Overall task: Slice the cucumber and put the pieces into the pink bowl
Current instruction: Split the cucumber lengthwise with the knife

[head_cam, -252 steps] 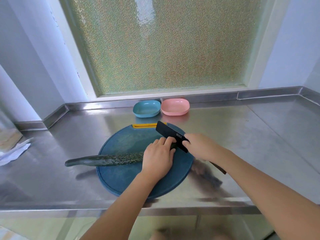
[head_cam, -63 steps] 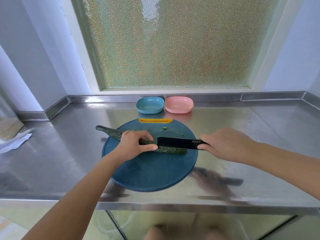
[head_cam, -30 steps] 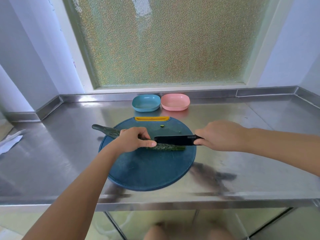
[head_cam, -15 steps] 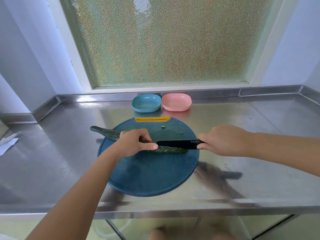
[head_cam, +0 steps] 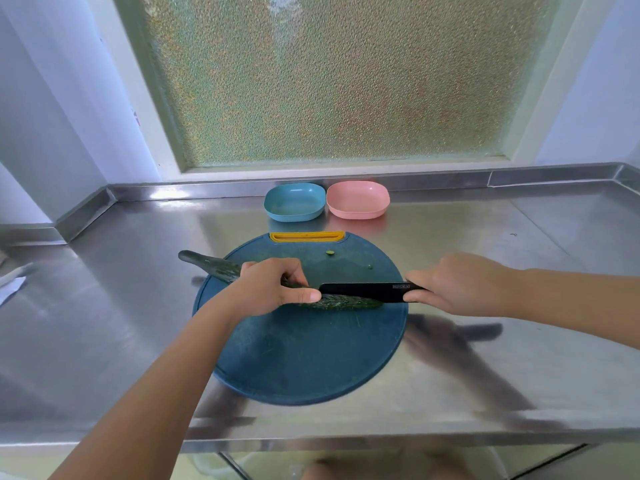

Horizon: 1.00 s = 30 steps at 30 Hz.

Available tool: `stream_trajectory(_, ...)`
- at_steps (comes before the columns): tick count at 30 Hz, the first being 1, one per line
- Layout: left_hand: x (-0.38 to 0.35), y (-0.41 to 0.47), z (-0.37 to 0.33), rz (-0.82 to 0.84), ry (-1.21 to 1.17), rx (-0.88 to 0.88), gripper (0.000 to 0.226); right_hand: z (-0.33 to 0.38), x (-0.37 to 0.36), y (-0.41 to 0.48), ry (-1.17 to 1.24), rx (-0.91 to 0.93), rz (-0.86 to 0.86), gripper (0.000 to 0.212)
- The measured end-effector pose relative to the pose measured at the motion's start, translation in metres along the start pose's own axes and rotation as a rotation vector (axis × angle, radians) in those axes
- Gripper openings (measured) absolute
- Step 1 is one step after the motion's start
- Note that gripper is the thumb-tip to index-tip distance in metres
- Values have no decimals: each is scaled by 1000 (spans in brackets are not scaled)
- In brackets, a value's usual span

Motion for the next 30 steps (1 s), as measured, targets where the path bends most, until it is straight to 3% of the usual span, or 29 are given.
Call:
stream_trajectory(10, -2, -1, 2, 75, 61, 23, 53, 3, -7, -1, 82, -17, 1, 44)
stream_trajectory(13, 1, -6, 1, 97, -49, 19, 47, 5, -6, -6, 121, -35, -12, 43)
stream_trajectory(16, 13, -16, 2, 54, -140, 25, 38, 6, -3, -10, 167, -52, -4, 41)
stream_trajectory(20, 37, -34, 21, -59, 53, 82, 29, 5, 2, -19, 212, -82, -52, 40)
stream_trajectory(24, 35, -46, 39, -143, -123, 149, 36, 4, 4, -27, 252, -120, -102, 38)
stream_trajectory(30, 33, -41, 37, -168, -201, 126, 18, 5, -2, -32, 457, -135, -125, 27)
Point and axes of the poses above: each hand's wrist, its own y-axis towards the middle knuckle, its own x-axis out of the back of the hand, z = x × y, the point moved 5 cm from there along y, towards the middle knuckle, and after that the axes turned 15 degrees about -x, right-handed, at the moved point
